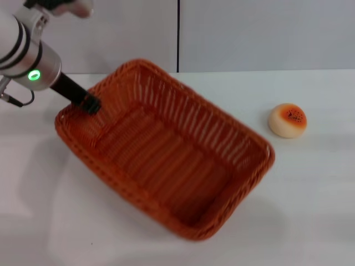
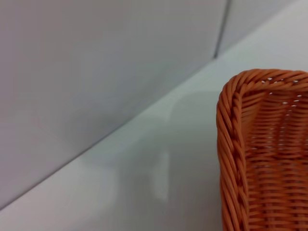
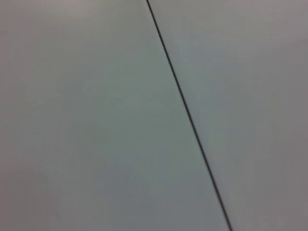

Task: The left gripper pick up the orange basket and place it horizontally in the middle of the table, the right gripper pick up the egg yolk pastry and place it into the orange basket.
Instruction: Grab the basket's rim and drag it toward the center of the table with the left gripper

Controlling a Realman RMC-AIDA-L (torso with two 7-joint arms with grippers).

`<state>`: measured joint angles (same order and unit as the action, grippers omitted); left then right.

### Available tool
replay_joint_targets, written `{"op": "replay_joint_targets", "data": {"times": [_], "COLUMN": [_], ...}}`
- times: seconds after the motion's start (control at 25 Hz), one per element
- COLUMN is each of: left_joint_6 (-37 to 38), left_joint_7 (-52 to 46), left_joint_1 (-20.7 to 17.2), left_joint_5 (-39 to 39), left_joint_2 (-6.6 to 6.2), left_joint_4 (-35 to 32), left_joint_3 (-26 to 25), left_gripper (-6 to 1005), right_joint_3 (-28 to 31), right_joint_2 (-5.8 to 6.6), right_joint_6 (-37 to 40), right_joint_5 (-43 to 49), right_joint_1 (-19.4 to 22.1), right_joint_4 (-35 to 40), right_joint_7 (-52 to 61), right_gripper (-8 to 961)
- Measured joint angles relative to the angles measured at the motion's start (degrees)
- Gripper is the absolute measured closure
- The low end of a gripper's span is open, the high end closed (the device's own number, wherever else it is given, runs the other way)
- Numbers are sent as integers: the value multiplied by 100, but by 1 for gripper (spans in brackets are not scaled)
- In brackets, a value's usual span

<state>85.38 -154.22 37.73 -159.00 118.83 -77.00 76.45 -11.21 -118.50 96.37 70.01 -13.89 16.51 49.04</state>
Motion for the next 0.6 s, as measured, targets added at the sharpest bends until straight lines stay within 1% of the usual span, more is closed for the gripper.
{"op": "replay_joint_targets", "data": {"times": [0.12, 0.16, 0.28, 0.32, 0.36, 0.4, 0.44, 0.48, 0.52, 0.6], "left_joint_6": [117, 169, 465, 608, 869, 869, 1074, 1074, 1255, 1327], "left_joint_7": [-391, -518, -937, -1026, -1064, -1064, -1076, -1076, -1085, -1088], "left_joint_1": [99, 127, 235, 281, 345, 345, 393, 393, 421, 427], "left_joint_5": [-5, -8, -61, -77, -113, -113, -236, -236, -395, -446], "left_joint_2": [-5, -8, -28, -32, -32, -32, -22, -22, -4, 1], "left_joint_4": [2, 3, 10, 15, 62, 62, 138, 138, 255, 318], "left_joint_3": [-323, -418, -985, -1258, -1669, -1669, -1923, -1923, -2068, -2109], "left_gripper": [806, 808, 813, 817, 821, 826, 830, 830, 830, 829], "right_joint_3": [181, 181, 261, 284, 294, 314, 330, 330, 369, 378], "right_joint_2": [6, 6, 32, 72, 106, 156, 198, 198, 270, 288], "right_joint_6": [-209, -209, -505, -684, -749, -823, -878, -878, -1017, -1090], "right_joint_5": [-4, -4, -38, -58, -66, -70, -71, -71, -73, -74], "right_joint_1": [-179, -179, -334, -425, -475, -538, -593, -593, -703, -756], "right_joint_4": [259, 259, 498, 560, 569, 553, 533, 533, 493, 485], "right_joint_7": [6, 6, 9, 11, 14, 18, 21, 21, 23, 23], "right_gripper": [345, 345, 345, 345, 345, 345, 345, 345, 345, 344]}}
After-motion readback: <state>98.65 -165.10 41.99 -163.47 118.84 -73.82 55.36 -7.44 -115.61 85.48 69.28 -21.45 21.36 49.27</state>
